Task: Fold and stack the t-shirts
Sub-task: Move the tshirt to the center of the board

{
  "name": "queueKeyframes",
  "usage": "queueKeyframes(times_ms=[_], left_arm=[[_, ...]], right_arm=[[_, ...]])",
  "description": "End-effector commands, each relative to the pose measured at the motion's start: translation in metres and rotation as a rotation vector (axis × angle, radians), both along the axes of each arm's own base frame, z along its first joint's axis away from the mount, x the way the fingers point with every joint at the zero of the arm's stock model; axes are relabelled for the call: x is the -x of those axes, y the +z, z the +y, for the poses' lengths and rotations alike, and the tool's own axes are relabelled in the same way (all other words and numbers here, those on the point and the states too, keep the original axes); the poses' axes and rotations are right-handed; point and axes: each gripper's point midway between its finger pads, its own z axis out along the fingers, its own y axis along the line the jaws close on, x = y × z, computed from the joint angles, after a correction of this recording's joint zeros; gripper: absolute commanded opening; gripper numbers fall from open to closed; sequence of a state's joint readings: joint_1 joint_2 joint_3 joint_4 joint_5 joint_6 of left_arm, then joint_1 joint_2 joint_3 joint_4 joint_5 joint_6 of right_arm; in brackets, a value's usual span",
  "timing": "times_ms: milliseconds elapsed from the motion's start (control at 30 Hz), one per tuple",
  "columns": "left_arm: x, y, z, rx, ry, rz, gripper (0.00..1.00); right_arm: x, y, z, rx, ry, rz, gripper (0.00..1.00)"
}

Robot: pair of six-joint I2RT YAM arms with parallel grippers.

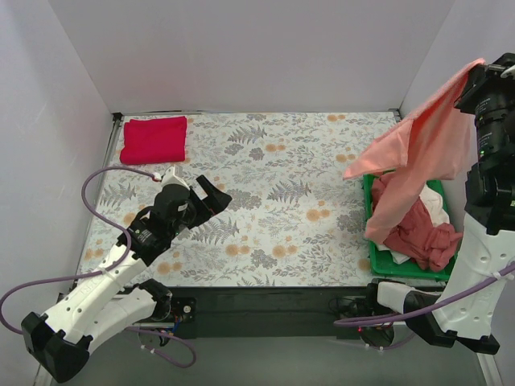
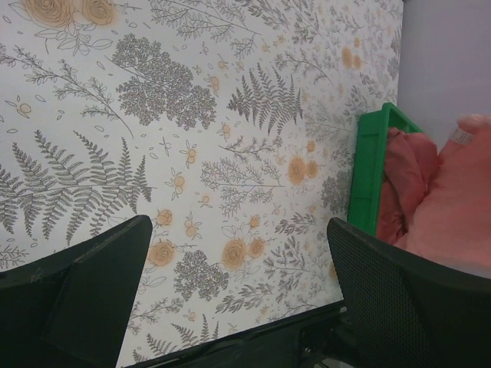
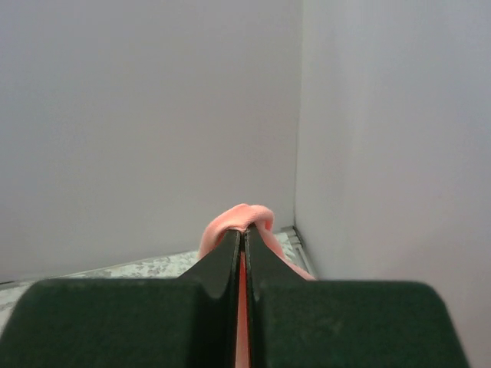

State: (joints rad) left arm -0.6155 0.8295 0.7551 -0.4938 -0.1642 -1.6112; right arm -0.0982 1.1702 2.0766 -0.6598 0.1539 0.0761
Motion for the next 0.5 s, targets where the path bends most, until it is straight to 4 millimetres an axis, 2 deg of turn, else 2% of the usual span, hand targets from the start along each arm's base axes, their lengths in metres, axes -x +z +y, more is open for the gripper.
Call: queueKeyframes(times_ms=[0,67,100,167,267,367,433,467], left_arm=[[0.003,0.013,0.0,0.014,-0.019,-0.036,0.98],[0.003,0.019,0.001,0.018,-0.016,-0.045,0.98],[0.003,0.018,0.003,0.01,-0.004,-0.038,0.98],[0.004,0.022,0.004,0.013,0.002,-0.043,0.98],[0.004,0.027,0.008,0.01,0.016,-0.049,0.98],[0.004,0.029,0.011,0.004,0.025,-0.05,0.98],[0.004,0.029,0.013,-0.003,0.034,-0.048,0.98],[0.004,0.027,0.014,-0.008,0.039,-0.044,0.98]], right_arm=[[0.011,0.053,0.035,0.104,0.185,-0.167,0.01],[0.013,0.064,0.051,0.09,0.275,-0.211,0.01],[0.016,0.066,0.071,0.106,0.384,-0.219,0.01],[0.016,0.069,0.09,0.074,0.499,-0.235,0.01],[0.018,0.067,0.118,0.044,0.683,-0.232,0.01],[0.008,0.057,0.129,0.011,0.765,-0.204,0.01],[0.01,0.054,0.137,0.003,0.829,-0.201,0.01],[0.006,0.047,0.14,-0.006,0.85,-0.185,0.01]])
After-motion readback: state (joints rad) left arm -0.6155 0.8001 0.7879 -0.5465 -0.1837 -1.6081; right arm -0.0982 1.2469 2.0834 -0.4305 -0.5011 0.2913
